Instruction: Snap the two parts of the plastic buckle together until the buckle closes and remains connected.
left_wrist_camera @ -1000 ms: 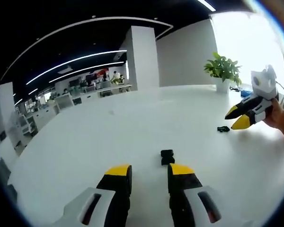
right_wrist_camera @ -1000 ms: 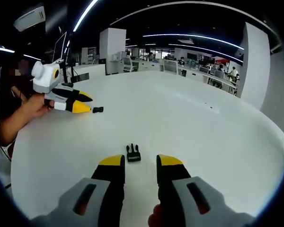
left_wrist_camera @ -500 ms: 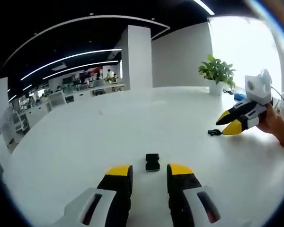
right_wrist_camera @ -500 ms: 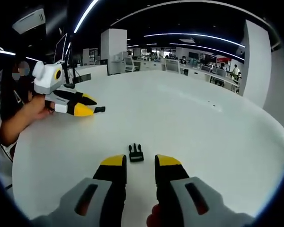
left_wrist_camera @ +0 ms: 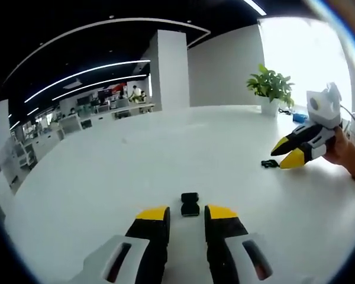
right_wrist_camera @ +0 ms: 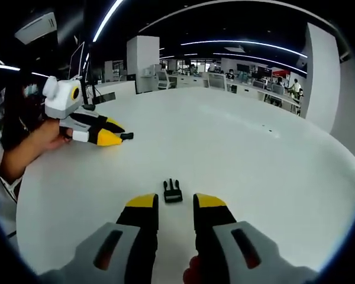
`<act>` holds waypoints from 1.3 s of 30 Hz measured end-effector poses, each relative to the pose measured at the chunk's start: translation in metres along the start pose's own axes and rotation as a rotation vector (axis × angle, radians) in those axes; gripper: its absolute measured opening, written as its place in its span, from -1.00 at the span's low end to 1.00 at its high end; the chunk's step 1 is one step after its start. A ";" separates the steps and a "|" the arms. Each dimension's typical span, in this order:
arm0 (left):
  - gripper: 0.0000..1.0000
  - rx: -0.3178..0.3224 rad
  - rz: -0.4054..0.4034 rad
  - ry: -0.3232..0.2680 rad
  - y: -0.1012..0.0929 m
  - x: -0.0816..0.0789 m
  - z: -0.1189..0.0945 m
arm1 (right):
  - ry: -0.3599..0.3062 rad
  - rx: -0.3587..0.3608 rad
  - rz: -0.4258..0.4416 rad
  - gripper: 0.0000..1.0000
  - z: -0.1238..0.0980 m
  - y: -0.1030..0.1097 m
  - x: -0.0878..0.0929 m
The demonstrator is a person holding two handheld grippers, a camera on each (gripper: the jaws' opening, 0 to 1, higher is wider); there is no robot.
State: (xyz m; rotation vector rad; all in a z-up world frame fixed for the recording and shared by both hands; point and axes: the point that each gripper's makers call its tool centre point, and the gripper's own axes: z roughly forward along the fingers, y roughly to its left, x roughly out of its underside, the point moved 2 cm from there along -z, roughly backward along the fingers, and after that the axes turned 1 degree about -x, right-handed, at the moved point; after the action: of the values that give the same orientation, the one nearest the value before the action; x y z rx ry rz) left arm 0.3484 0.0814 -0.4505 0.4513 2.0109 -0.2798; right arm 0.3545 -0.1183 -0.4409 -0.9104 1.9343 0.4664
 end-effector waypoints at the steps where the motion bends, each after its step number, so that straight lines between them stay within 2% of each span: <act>1: -0.58 0.001 -0.001 0.000 0.000 0.000 0.001 | 0.000 0.000 0.000 -0.53 0.000 0.000 0.000; 3: -0.65 0.005 -0.003 0.003 0.000 -0.001 0.003 | 0.000 0.000 0.000 -0.53 0.000 0.000 0.000; 29: -0.74 0.010 -0.028 0.007 0.002 0.000 0.007 | 0.009 -0.016 0.007 -0.55 0.004 0.003 0.003; 39: -0.75 0.012 -0.027 0.006 0.002 -0.001 0.006 | -0.009 -0.028 -0.009 -0.62 0.006 0.005 0.002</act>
State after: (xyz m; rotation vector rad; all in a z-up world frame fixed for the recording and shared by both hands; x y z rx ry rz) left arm 0.3547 0.0811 -0.4530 0.4328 2.0236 -0.3074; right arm 0.3534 -0.1116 -0.4458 -0.9332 1.9190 0.4927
